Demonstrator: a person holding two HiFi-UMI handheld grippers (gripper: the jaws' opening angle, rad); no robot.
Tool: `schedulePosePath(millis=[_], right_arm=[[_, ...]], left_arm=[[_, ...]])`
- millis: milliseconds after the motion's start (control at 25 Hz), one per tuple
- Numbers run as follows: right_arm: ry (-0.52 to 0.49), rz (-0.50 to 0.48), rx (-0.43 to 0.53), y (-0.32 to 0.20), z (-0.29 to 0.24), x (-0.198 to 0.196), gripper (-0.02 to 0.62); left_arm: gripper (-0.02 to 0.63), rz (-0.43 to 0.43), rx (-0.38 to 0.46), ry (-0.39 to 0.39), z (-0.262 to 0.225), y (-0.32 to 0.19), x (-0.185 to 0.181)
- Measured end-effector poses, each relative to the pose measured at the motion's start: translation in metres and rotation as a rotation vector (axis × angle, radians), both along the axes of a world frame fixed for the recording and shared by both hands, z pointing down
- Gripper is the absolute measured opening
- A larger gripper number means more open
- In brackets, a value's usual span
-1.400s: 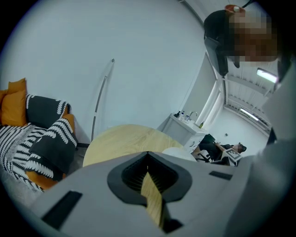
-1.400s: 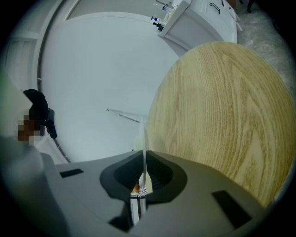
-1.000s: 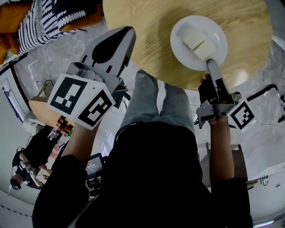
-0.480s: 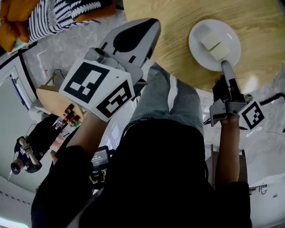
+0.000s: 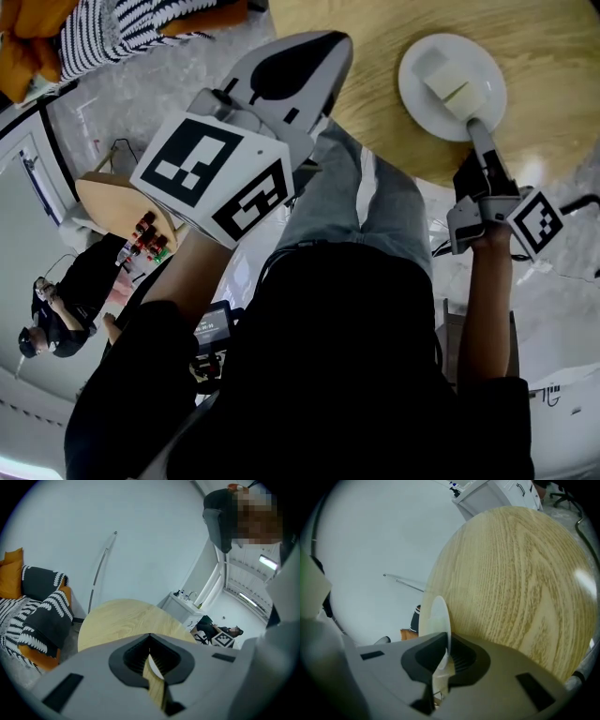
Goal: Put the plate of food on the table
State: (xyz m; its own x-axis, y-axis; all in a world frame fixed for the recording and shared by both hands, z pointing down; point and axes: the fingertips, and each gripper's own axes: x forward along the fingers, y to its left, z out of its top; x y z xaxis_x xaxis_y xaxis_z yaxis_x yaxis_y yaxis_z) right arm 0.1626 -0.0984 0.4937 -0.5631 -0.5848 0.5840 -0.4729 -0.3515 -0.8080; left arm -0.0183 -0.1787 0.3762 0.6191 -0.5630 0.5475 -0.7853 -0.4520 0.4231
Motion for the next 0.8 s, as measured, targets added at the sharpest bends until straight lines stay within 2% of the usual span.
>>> schedulePosePath(millis=[200, 520, 640, 800], right_arm=[[0.021, -0.046, 0.031, -0.007, -0.006, -0.006, 0.039], [0.008, -0.016, -0.005, -0.001, -0.003, -0.006, 0.043], [-0.019, -0.074, 0.012, 0.001, -0.003, -0.008, 0.048], [-0.052, -0.254, 0.072, 0.002, -0.008, -0.022, 0.124]], left_arm=[[0.005, 0.0, 0.001, 0.017, -0.01, 0.0, -0.001], [0.005, 0.009, 0.005, 0.022, -0.015, 0.003, -0.001], [0.005, 0.009, 0.007, 0.028, -0.014, 0.003, -0.002], [0.005, 0.012, 0.009, 0.03, -0.011, 0.002, -0.005]])
